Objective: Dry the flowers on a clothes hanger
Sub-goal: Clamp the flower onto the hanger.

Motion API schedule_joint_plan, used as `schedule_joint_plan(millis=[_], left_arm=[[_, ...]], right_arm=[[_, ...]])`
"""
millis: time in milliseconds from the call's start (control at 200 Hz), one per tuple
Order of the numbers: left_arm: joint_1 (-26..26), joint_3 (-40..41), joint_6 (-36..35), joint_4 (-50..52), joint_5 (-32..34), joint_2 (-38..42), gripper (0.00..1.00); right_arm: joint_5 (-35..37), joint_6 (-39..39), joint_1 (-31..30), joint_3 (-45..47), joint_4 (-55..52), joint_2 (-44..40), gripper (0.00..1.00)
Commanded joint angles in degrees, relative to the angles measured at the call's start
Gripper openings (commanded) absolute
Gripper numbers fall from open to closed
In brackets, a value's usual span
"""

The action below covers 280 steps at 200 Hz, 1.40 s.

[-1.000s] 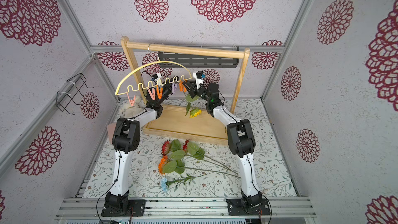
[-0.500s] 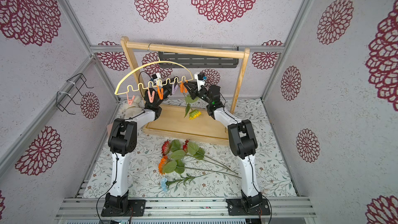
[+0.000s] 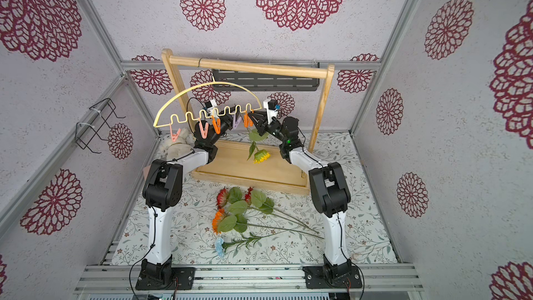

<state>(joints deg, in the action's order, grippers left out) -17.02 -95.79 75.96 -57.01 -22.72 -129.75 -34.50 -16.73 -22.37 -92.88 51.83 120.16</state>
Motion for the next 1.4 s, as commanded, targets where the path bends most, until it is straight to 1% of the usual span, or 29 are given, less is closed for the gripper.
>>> schedule_joint_plan(millis=[0,445,856,1396], left_arm=[[-0.8,0.7,-1.2,-1.9,0.8,3.6,0.16],[-1.9,1.4,0.1,-2.5,2.3,5.9,0.16],[-2.2,1.2,2.0,-3.6,2.9,5.8,0.16],[-2.4,1.3,5.9,-6.3,6.0,5.4,0.16]], right_arm=[[-0.1,-1.6,0.2,0.7,4.7,-5.1,0.17],[-0.1,-5.0,0.1,5.1,9.5,-6.4,0.16],[-0.2,-6.0,0.0,5.6,10.8,-6.2,0.16],[0.1,-9.3,-0.3,6.9,17.6,-4.7,0.15]])
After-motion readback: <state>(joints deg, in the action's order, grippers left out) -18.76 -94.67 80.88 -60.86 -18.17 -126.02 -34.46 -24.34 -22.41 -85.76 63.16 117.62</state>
